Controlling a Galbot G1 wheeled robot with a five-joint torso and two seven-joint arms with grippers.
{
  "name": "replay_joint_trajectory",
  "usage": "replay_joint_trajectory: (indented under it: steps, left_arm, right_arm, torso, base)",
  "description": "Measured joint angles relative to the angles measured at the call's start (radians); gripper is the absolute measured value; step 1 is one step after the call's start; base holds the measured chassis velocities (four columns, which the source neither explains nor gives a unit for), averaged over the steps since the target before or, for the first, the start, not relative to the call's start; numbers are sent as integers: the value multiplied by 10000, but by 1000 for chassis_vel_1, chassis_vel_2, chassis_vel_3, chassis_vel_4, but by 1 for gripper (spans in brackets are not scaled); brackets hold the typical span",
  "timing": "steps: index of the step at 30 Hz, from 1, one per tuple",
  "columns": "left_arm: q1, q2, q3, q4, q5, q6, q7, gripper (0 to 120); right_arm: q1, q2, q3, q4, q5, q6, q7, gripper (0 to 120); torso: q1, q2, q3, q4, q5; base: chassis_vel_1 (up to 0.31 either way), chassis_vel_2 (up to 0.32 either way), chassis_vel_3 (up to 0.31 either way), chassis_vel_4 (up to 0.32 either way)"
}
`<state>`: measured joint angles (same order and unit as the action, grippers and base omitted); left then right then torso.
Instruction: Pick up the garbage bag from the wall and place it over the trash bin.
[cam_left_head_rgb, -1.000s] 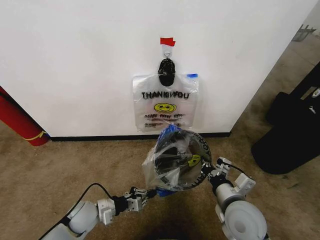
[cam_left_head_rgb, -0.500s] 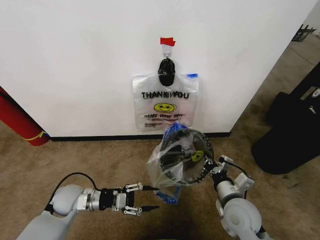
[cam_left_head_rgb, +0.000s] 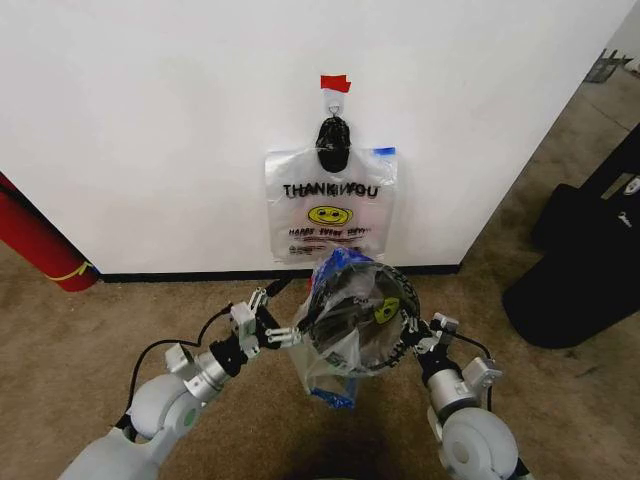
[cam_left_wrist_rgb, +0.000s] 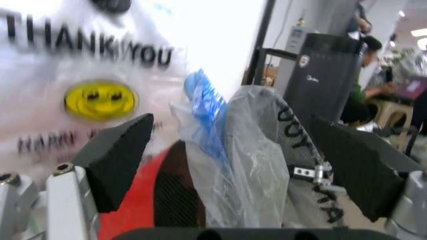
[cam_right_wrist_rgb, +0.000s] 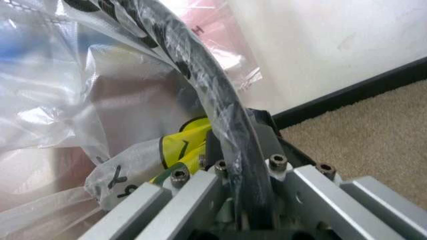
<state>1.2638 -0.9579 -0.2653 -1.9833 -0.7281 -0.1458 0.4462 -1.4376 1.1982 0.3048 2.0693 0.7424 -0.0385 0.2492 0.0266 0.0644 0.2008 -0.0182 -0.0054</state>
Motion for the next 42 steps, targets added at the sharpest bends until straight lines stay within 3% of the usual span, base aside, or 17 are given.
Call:
replay_joint_trajectory:
  steps: [3,7,11,23,30,35,42]
  left_arm:
    - [20,-1,1,-145,-332,422,-169,81]
    - [80,-12,-48,-320,-754,1098,-221,61]
    - [83,-32,-48,-332,-863,1236,-248,51]
    - [22,-119,-19,-392,-1900,1685,-575,3]
    - [4,-112,-50,-311,-2069,1670,-561,0]
    - [-177,-167,-81,-134,-1924,1596,-1144,0]
    - [-616,-90,-186,651,-960,1311,-1369,0]
  right_arm:
    - [-7,-17,-12,27,-5,3,-4,0]
    - [-21,-56,-50,114,-11,3,-5,0]
    - [-21,-65,-69,148,-11,2,-5,0]
    - [-29,-180,-105,264,7,-28,15,0]
    - [-47,-193,-109,287,34,-28,19,0]
    - [-124,-206,-157,413,39,-48,21,0]
    - [-376,-253,-320,1034,463,-494,40,0]
  torso:
    - [0,0,0,1,3]
    - [0,0,0,1,2]
    - [0,0,0,1,1]
    - [0,0,0,1,1]
    - [0,0,0,1,1]
    - [0,0,0,1,0]
    - [0,0,0,1,-1]
  base:
    - [0,0,0,0]
    - [0,0,0,0]
    - [0,0,0,0]
    - [0,0,0,0]
    - [0,0,0,0]
    - [0,0,0,0]
    - [0,0,0,0]
